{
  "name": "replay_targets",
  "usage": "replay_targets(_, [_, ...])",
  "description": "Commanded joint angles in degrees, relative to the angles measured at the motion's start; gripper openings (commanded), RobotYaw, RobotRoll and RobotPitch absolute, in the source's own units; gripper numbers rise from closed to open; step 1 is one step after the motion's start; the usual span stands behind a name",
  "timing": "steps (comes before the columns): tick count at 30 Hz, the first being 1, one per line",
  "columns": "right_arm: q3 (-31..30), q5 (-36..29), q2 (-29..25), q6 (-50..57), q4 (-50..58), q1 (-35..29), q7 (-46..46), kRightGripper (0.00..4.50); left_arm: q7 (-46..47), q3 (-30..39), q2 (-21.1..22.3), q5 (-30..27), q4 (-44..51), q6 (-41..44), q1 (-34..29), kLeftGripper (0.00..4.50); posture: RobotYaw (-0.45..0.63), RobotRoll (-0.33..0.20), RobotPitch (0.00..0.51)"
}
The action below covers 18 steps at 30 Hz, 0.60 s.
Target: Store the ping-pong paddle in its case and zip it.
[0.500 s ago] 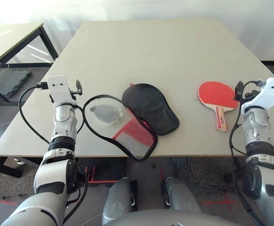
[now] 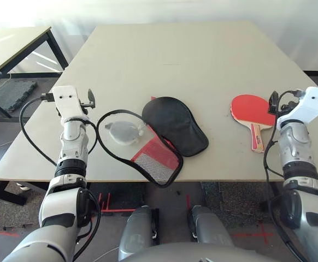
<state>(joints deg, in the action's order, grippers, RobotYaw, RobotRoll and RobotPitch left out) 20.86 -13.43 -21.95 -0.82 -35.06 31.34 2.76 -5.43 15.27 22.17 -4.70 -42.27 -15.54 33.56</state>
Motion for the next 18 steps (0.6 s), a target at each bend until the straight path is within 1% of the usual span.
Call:
replay_targets(1, [-0.30, -1.89, 1.07, 12.19, 10.22, -2.70, -2.39, 4.46, -6.58, -0.88, 2.45, -1.98, 3.77, 3.75, -1.17, 4.50, 0.02, 0.000, 0.041])
replay_targets(5, [-0.25, -4.17, 1.62, 29.57, 23.56, -4.20, -6.12, 4.46, -16.75, -2.36, 5.20, -4.68, 8.07, 8.40, -0.87, 4.50, 0.01, 0.000, 0.045])
replay_targets(9, [1.24, -6.95, 2.01, 45.59, 32.58, -5.41, -8.40, 4.46, -24.60, -3.06, 7.85, -6.85, 10.55, 12.08, -0.02, 4.50, -0.01, 0.000, 0.044])
replay_targets(12, [3.38, -9.29, 2.66, 59.24, 40.61, -6.62, -10.75, 4.46, -37.46, -6.26, 11.28, -9.31, 14.06, 15.86, 0.57, 4.50, -0.02, 0.000, 0.043])
replay_targets(14, [4.87, -9.63, 3.38, 65.42, 43.92, -6.80, -12.22, 4.46, -44.37, -8.15, 12.95, -11.08, 16.93, 18.92, 0.06, 4.50, -0.02, 0.000, 0.045])
replay_targets(18, [6.10, -8.42, 3.93, 73.32, 47.49, -6.81, -13.70, 4.46, -51.73, -9.99, 14.87, -13.17, 21.13, 23.74, -0.13, 4.50, -0.03, 0.000, 0.050])
